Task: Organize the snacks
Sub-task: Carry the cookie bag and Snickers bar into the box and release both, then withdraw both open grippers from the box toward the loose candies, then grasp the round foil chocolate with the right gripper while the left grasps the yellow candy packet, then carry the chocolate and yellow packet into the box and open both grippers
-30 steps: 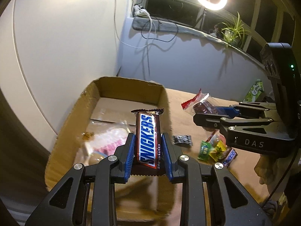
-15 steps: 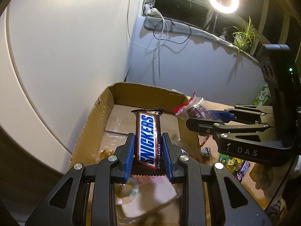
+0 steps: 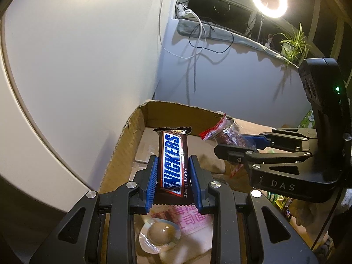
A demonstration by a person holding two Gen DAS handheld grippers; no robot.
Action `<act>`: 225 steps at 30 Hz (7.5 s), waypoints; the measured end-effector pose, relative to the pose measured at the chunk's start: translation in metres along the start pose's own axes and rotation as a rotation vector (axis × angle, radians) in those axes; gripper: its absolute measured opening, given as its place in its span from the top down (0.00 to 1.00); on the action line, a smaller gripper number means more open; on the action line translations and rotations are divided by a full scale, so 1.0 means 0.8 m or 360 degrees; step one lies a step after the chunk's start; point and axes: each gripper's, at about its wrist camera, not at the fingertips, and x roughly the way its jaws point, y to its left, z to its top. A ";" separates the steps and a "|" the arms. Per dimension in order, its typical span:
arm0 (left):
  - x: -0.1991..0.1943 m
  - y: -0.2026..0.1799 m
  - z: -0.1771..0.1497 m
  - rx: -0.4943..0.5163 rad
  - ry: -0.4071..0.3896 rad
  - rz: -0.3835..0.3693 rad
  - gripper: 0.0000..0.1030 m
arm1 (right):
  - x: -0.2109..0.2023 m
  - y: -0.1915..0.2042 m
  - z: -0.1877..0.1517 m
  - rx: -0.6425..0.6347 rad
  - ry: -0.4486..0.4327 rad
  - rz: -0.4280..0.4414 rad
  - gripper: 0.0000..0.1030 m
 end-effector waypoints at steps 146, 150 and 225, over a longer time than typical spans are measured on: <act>0.036 -0.205 -0.117 0.0383 0.0333 -0.0341 0.87 | -0.043 -0.121 -0.166 0.0037 0.0081 0.0050 0.56; 0.035 -0.206 -0.118 0.0388 0.0328 -0.0339 0.87 | -0.040 -0.116 -0.166 -0.0009 0.0081 0.0017 0.62; -0.072 -0.062 -0.081 0.0242 -0.0032 -0.0108 0.78 | -0.109 0.042 -0.093 -0.0164 -0.0172 0.0077 0.69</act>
